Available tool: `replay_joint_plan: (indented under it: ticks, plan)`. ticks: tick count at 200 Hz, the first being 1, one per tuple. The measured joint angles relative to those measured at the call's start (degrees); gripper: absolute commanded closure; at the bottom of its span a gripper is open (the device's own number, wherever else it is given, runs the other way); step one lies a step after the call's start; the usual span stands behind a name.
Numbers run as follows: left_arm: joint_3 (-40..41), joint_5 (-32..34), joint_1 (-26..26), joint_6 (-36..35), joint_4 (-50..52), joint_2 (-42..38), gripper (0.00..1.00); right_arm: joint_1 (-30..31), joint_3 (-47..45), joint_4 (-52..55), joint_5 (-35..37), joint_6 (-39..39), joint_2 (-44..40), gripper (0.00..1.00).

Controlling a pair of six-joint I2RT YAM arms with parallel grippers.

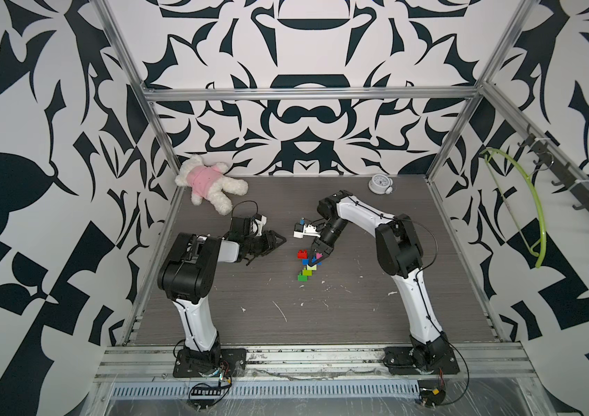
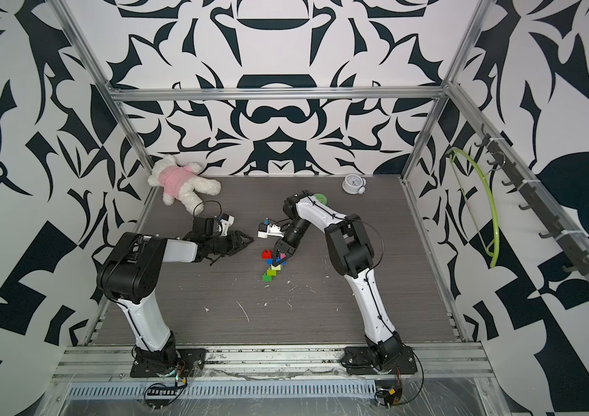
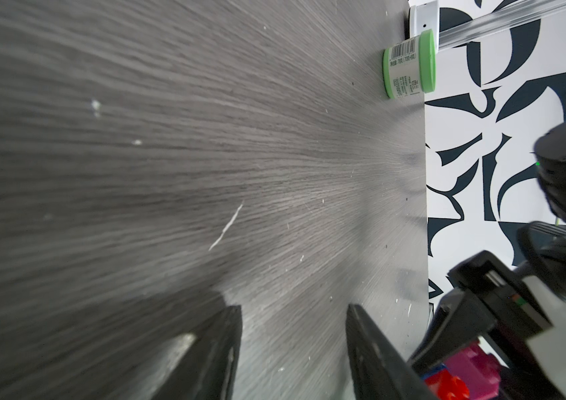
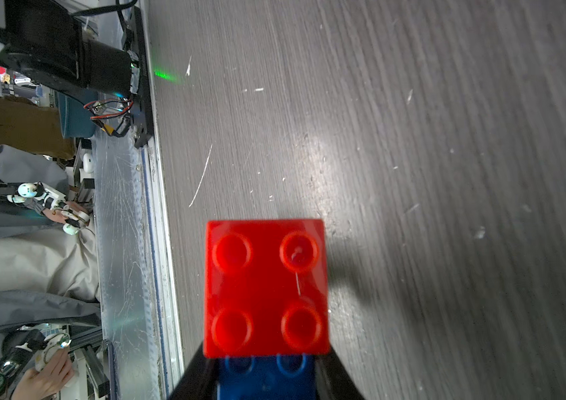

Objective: Assemble the letter y with lego
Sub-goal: Place the lego brick at the center of the board.

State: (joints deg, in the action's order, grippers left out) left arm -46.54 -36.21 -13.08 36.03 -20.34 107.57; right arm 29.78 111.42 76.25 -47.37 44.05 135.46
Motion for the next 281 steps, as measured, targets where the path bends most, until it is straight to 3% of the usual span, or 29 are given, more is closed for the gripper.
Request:
replay_joint_plan:
  ticks: [93,281]
  plan:
    - [0.0,0.0,0.0,0.0,0.0,0.0,0.46,-1.9,1.4,1.4,-1.4,-0.5,1.6,0.54]
    - [0.1,0.0,0.1,0.0,0.0,0.0,0.46,-4.6,5.1,-1.5,0.9,-5.2,5.2,0.46]
